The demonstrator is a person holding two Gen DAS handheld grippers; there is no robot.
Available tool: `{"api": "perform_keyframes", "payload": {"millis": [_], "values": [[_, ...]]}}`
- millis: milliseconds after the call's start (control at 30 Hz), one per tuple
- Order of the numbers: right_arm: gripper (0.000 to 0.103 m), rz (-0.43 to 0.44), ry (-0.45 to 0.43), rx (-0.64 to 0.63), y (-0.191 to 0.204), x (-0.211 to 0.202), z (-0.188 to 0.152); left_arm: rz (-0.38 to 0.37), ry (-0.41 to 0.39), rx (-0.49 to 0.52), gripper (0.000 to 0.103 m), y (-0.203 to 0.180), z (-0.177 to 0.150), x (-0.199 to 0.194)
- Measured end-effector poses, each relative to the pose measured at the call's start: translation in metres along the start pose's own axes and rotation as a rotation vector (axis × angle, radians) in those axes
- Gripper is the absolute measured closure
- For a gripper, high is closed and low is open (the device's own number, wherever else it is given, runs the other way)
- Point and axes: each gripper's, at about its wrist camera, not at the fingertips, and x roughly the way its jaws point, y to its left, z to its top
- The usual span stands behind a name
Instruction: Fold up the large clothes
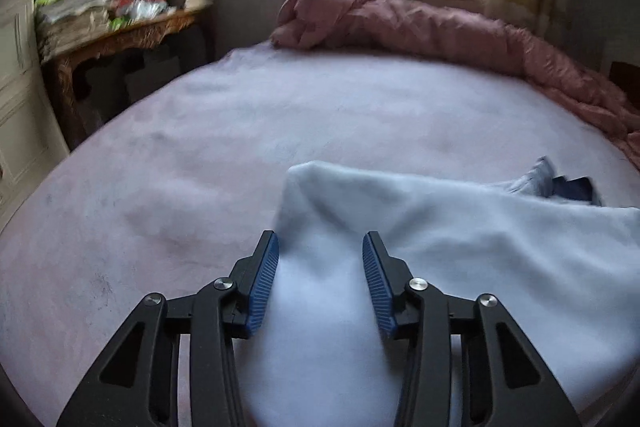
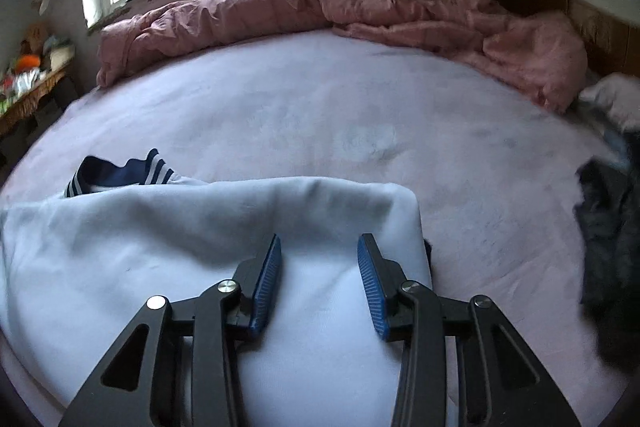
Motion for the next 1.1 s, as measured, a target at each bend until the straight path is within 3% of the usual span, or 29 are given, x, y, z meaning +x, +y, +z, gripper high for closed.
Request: {"api": "perform_keyframes", "payload": {"millis": [33,133,233,300,367,500,533,567,667,800,867,1100], "values": [[0.060,-0.006,-0.035,-0.026,0.006,-0.012,0.001,-0.015,-0.025,0.014,0.061,-0.003,0.003,-0.009],[0.038,0.040,-0.114,-0.017,0.017,-0.050,-0.001,-0.087,-0.109,0.055,0.061,-0.021,0.007,-0.048],[0.036,0.164,-0.101,0.002,0.026,-0.078,-0.012,-0.195,-0.149,0.104,0.066,-0.039,0.004,-0.083],[0.033,0.190,-0.084,0.003,0.036,-0.085,-0.016,-0.245,-0.154,0.151,0.066,-0.052,-0.006,-0.104],[0.032,0.203,-0.052,0.011,0.049,-0.087,-0.020,-0.283,-0.140,0.178,0.066,-0.064,-0.013,-0.118],[0.032,0.309,0.072,-0.035,0.080,-0.083,-0.035,-0.371,-0.056,0.182,0.066,-0.081,-0.024,-0.124],[0.037,0.324,0.089,-0.055,0.086,-0.082,-0.039,-0.385,-0.029,0.181,0.066,-0.083,-0.027,-0.120],[0.046,0.334,0.100,-0.071,0.094,-0.081,-0.041,-0.391,-0.008,0.179,0.066,-0.085,-0.030,-0.117],[0.057,0.308,0.102,-0.127,0.110,-0.074,-0.049,-0.377,0.041,0.165,0.066,-0.088,-0.038,-0.101],[0.057,0.333,0.175,-0.094,0.108,-0.041,-0.061,-0.366,0.143,0.138,0.067,-0.088,-0.054,-0.067],[0.057,0.359,0.161,-0.107,0.105,-0.035,-0.063,-0.354,0.190,0.144,0.068,-0.091,-0.063,-0.053],[0.055,0.313,0.134,-0.156,0.115,-0.039,-0.065,-0.287,0.159,0.212,0.069,-0.106,-0.068,-0.061]]}}
